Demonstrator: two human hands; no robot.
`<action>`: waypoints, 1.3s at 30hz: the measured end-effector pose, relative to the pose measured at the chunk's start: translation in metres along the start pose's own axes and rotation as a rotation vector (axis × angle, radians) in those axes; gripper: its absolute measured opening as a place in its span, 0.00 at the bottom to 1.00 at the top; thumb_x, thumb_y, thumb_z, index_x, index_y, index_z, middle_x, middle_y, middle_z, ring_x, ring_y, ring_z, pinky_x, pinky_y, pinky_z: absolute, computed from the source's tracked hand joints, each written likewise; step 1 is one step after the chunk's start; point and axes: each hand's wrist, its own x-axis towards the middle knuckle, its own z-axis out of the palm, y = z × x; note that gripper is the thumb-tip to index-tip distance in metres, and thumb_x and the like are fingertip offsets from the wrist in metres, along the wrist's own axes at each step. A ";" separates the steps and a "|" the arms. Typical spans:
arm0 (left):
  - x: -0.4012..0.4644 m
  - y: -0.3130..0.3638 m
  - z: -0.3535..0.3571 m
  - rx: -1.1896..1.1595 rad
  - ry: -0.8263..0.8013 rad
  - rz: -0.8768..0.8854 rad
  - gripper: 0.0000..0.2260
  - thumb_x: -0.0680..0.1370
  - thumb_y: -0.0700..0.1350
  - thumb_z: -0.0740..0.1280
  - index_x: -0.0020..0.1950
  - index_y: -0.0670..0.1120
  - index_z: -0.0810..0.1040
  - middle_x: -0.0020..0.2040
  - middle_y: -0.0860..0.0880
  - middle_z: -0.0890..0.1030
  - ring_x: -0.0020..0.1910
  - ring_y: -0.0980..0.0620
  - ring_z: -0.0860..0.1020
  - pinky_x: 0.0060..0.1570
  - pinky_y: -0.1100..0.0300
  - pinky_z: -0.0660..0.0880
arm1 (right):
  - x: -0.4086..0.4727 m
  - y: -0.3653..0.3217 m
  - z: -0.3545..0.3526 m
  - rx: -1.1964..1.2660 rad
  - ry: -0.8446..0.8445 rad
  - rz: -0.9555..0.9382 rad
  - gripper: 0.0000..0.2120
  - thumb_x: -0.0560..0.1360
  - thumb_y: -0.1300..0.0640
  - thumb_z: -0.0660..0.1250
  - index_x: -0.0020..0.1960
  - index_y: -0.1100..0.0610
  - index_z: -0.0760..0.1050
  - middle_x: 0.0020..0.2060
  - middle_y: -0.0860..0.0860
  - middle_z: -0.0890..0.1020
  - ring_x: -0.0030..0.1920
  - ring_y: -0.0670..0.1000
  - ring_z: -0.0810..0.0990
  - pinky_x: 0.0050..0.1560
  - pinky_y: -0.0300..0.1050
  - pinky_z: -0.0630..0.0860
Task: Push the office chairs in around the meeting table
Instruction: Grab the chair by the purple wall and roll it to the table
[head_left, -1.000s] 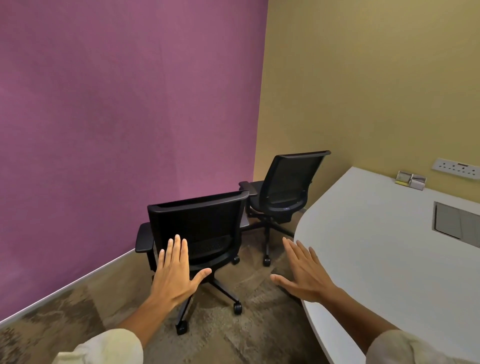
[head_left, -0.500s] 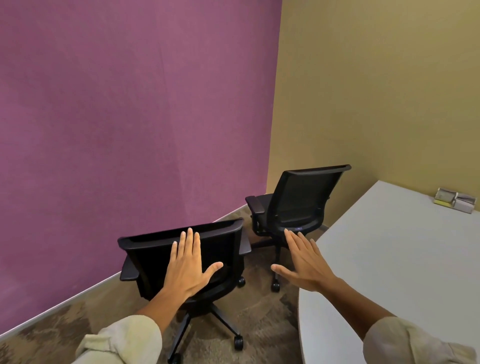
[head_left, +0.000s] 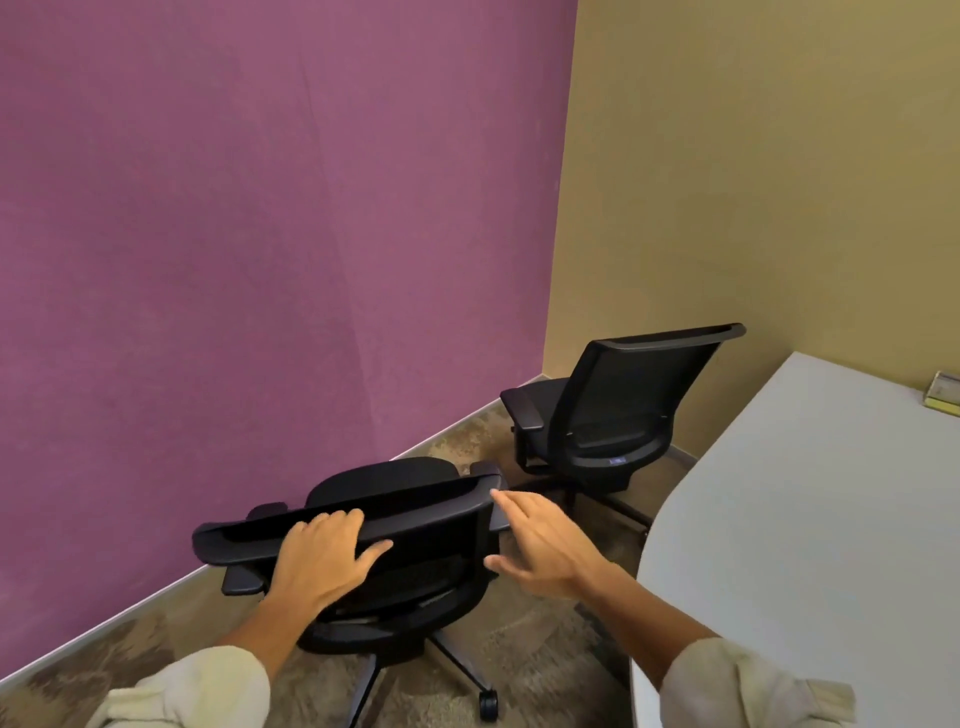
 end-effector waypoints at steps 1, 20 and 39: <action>0.006 -0.015 0.000 0.007 -0.051 -0.002 0.24 0.75 0.69 0.56 0.46 0.51 0.77 0.38 0.53 0.80 0.37 0.50 0.80 0.35 0.54 0.74 | 0.012 -0.009 0.003 -0.029 0.023 -0.047 0.41 0.75 0.33 0.62 0.79 0.54 0.56 0.73 0.54 0.68 0.70 0.55 0.67 0.71 0.48 0.64; 0.017 -0.195 0.012 0.004 -0.304 0.310 0.11 0.71 0.61 0.60 0.37 0.55 0.71 0.33 0.56 0.77 0.35 0.52 0.79 0.32 0.57 0.69 | 0.135 -0.187 0.054 -0.290 -0.049 -0.048 0.30 0.75 0.29 0.57 0.33 0.54 0.75 0.27 0.51 0.78 0.27 0.54 0.73 0.31 0.45 0.66; -0.099 -0.218 -0.019 -0.107 -0.329 0.705 0.19 0.69 0.62 0.62 0.26 0.51 0.68 0.22 0.53 0.69 0.21 0.54 0.67 0.23 0.58 0.59 | -0.025 -0.358 0.074 -0.302 0.095 0.309 0.23 0.74 0.37 0.64 0.29 0.52 0.69 0.25 0.52 0.77 0.27 0.56 0.75 0.31 0.46 0.69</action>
